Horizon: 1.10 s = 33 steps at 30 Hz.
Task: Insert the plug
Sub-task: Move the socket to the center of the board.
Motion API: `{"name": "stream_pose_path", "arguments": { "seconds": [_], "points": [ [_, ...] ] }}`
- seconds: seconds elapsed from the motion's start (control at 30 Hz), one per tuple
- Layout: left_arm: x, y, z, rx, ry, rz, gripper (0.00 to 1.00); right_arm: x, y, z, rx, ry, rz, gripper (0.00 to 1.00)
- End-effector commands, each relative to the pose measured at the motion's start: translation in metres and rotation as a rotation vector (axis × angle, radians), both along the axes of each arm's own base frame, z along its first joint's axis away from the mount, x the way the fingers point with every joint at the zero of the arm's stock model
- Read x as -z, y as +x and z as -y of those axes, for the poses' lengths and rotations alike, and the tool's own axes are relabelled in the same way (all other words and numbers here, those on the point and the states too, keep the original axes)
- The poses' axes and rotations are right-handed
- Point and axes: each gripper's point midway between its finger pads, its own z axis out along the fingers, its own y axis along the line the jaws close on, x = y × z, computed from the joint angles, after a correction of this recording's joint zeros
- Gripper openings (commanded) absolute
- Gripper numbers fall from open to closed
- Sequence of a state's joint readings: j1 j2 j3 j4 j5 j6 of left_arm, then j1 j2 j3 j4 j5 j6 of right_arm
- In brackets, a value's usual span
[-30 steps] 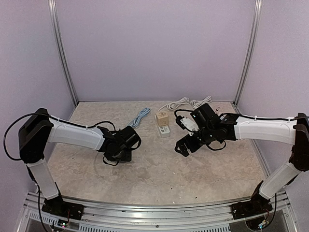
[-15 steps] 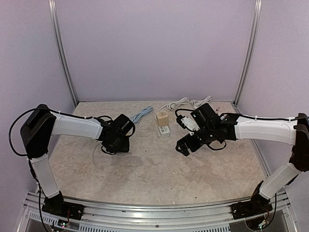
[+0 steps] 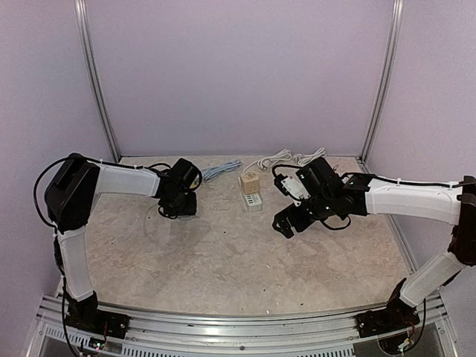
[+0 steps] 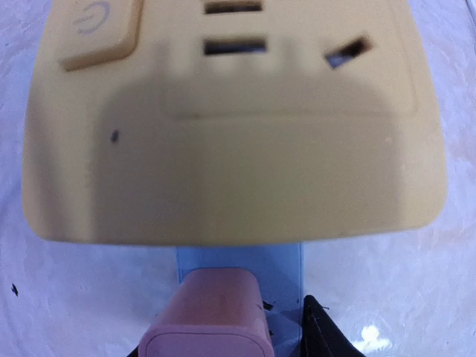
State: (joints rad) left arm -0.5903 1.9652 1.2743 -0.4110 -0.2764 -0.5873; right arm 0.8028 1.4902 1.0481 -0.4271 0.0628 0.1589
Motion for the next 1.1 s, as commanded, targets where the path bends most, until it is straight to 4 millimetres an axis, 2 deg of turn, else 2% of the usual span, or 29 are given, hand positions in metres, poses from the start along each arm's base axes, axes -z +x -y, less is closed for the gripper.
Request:
{"name": "stream_pose_path", "arguments": {
  "seconds": [0.0,0.13,0.3,0.53,0.7,0.77,0.83,0.93,0.97,1.0,1.07],
  "points": [
    [-0.015,0.057,-0.029,-0.059,0.003,0.108,0.26,-0.006,-0.003,0.013,0.042,-0.019,0.010,1.00],
    [-0.017,0.069,-0.042,-0.063,0.003,0.113,0.27,-0.013,0.004,0.028,0.097,-0.012,0.029,1.00],
    [-0.022,0.080,-0.044,-0.030,0.006,0.125,0.41,-0.025,0.013,0.045,0.148,-0.007,0.059,1.00],
    [-0.018,0.078,-0.046,-0.013,0.026,0.110,0.70,-0.037,0.020,0.055,0.180,-0.012,0.085,1.00],
    [-0.024,0.063,-0.049,-0.053,-0.015,0.097,0.96,-0.046,0.025,0.070,0.238,-0.025,0.123,1.00],
    [-0.038,0.052,-0.049,-0.066,-0.041,0.126,0.99,-0.055,0.028,0.079,0.269,-0.016,0.153,1.00],
    [-0.068,0.041,-0.048,-0.064,-0.060,0.186,0.99,-0.066,0.032,0.091,0.318,0.000,0.197,1.00],
    [-0.097,0.022,-0.046,-0.050,-0.068,0.229,0.99,-0.084,0.035,0.105,0.355,0.013,0.279,1.00],
    [-0.113,0.014,-0.045,-0.040,-0.081,0.252,0.99,-0.089,0.036,0.111,0.376,0.013,0.306,1.00],
    [-0.119,0.006,-0.043,-0.024,-0.081,0.251,0.99,-0.097,0.036,0.115,0.390,0.016,0.335,1.00],
    [-0.142,-0.015,-0.038,0.012,-0.090,0.279,0.99,-0.108,0.035,0.120,0.400,0.026,0.378,1.00]
  ]
}}
